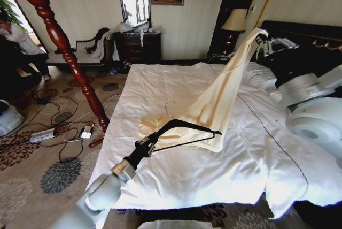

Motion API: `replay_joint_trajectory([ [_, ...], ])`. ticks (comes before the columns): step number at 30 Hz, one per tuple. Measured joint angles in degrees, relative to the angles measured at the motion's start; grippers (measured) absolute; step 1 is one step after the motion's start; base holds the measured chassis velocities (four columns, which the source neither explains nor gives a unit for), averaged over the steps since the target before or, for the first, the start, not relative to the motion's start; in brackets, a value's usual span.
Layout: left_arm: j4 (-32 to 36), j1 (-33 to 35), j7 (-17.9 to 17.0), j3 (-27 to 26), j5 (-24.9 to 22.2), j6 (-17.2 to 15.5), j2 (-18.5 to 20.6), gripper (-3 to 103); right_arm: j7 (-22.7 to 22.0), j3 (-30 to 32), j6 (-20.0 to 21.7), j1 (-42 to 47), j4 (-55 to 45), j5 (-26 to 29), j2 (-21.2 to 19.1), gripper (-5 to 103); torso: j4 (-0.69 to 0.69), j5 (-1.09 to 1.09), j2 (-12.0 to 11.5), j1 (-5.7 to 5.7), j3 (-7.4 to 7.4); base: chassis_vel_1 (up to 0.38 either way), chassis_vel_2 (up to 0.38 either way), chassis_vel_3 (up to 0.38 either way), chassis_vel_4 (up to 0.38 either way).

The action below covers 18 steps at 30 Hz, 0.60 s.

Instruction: Pick up the clothes from the bed and hang them on the clothes hanger.

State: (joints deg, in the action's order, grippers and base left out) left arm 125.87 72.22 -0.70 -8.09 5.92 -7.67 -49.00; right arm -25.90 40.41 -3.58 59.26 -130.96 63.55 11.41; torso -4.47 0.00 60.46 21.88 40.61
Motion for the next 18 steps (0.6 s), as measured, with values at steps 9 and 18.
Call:
replay_joint_trajectory([
  [9, -2.6, -7.3, -4.3, -4.0, -7.3, -1.6, 2.1, 19, 0.0, 0.2, -0.2, 1.2, 0.6, -1.5, 1.4, 2, 0.00, 0.00, 0.0, 0.00, 0.00, 0.000, 0.000, 0.000, 0.000],
  [18, -4.8, -15.6, -8.0, -4.9, -12.7, -3.5, 2.7, 19, -0.3, -0.2, 0.4, 2.6, 1.2, -1.9, 2.0, 2, 0.00, -0.01, 0.0, 0.00, 0.00, 0.000, 0.000, 0.000, 0.000],
])
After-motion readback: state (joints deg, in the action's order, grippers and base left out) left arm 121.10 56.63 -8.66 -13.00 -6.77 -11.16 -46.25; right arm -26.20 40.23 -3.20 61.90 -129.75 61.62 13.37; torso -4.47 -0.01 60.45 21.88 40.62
